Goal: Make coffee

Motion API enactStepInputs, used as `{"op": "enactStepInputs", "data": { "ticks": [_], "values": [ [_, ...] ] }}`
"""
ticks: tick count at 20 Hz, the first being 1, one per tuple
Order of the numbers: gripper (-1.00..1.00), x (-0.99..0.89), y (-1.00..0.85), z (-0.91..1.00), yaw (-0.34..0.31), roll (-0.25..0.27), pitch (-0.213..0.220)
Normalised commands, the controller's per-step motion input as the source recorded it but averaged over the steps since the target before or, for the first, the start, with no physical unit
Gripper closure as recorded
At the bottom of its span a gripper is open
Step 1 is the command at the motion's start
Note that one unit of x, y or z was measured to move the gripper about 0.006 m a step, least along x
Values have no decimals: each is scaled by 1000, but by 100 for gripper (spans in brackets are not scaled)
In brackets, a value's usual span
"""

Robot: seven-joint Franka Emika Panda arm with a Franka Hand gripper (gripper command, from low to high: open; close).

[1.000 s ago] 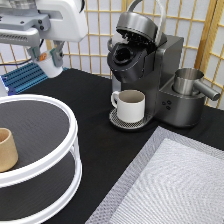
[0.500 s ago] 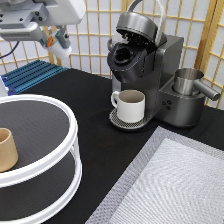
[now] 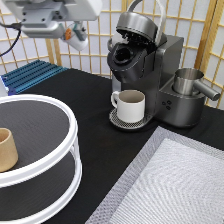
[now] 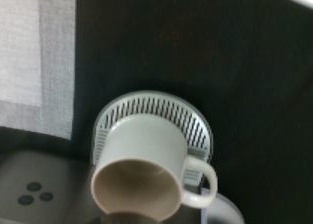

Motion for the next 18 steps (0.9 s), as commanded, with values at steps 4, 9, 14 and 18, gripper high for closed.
{"op": "enactStepInputs", "data": {
  "ticks": [4,9,14,18],
  "values": [
    [100,546,549,779,0,73,176],
    [100,729,319,609,-15,85,205],
    [100,699,350,309,-53,56,198],
    [100,622,154,53,-84,71,175]
  ]
}}
